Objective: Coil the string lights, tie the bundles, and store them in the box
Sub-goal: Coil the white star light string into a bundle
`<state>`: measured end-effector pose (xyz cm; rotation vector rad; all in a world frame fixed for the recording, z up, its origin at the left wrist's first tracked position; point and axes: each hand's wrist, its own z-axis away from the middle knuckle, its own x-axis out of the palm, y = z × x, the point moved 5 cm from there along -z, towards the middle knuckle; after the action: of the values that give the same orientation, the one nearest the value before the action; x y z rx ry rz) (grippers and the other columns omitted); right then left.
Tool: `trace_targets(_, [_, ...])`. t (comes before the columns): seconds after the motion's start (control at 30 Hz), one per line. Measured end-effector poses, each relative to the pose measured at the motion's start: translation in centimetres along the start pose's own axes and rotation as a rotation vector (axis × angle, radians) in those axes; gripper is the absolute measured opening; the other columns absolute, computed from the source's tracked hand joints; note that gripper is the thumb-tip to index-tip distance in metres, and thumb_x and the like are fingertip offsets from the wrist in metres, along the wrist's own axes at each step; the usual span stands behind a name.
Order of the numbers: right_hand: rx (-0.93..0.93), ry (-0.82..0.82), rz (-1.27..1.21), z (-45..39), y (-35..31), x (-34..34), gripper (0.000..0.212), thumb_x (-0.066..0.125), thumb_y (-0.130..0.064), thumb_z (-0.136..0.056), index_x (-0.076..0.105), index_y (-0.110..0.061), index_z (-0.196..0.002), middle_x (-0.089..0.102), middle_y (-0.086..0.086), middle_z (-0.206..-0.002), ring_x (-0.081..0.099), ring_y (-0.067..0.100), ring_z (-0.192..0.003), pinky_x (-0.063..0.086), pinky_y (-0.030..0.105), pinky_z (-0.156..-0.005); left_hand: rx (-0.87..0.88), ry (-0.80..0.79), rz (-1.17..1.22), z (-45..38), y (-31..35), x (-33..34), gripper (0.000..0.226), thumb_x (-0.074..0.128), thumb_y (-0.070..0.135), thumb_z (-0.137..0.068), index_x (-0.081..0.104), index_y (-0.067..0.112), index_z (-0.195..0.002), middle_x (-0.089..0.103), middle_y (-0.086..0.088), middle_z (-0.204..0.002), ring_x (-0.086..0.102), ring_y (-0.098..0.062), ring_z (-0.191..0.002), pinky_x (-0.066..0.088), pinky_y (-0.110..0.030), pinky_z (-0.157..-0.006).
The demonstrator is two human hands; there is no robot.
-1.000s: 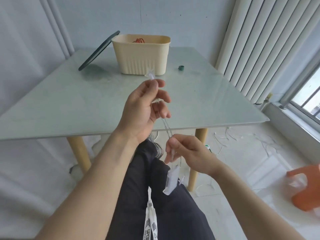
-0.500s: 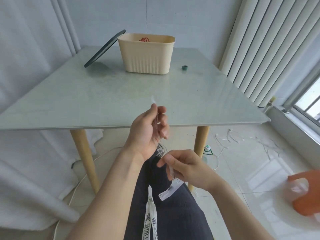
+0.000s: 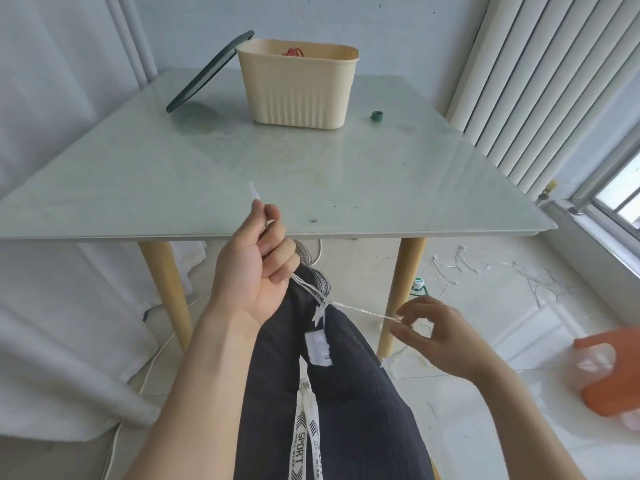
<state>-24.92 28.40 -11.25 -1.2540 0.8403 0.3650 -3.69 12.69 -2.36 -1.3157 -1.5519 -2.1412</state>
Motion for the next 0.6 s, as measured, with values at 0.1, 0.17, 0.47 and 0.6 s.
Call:
trace_targets(0.1, [0.08, -0.084, -0.161, 0.7, 0.9, -0.6, 0.024, 0.064, -0.034, -0.095, 0.068, -0.016, -0.081, 0.073, -0.004, -0.08, 0.068, 0.011, -0.08, 0.05, 0.032, -0.084, -0.001, 0.012, 0.009, 0.3, -0.5, -0.3, 0.035, 0.038, 0.036, -0.105, 0.054, 0.018, -0.08, 0.022, 0.009, -0.051, 0.017, -0.004, -0.034, 0.01, -0.022, -0.038])
trace_targets(0.17, [0.114, -0.115, -0.298, 1.2, 0.6, -0.5, 0.026, 0.059, -0.027, -0.1, 0.066, -0.008, -0.083, 0.063, -0.002, -0.061, 0.058, 0.019, -0.06, 0.048, 0.038, -0.071, -0.014, 0.019, 0.031, 0.3, -0.9, -0.4, 0.034, 0.036, 0.033, -0.106, 0.055, 0.016, -0.084, 0.023, 0.008, -0.052, 0.018, -0.004, -0.035, 0.01, -0.022, -0.038])
trace_targets(0.47, [0.013, 0.101, -0.429, 1.0, -4.1, -1.2, 0.017, 0.062, -0.028, -0.098, 0.065, -0.018, -0.084, 0.048, -0.015, -0.061, 0.037, 0.005, -0.05, 0.032, 0.013, -0.052, -0.086, -0.019, -0.088, 0.8, -2.8, 0.5, 0.025, 0.036, 0.013, -0.102, 0.055, 0.011, -0.086, 0.047, -0.001, -0.06, 0.054, -0.018, -0.053, 0.047, -0.026, -0.05])
trace_targets(0.6, [-0.06, -0.127, -0.84, 0.8, -6.6, -0.4, 0.026, 0.072, -0.02, -0.085, 0.053, -0.011, -0.099, 0.05, -0.006, -0.077, 0.039, 0.011, -0.057, 0.036, 0.019, -0.054, -0.097, -0.113, -0.267, 1.3, -4.0, 1.4, 0.025, 0.035, 0.009, -0.103, 0.055, 0.006, -0.089, 0.066, -0.013, -0.078, 0.069, -0.033, -0.087, 0.057, -0.048, -0.084])
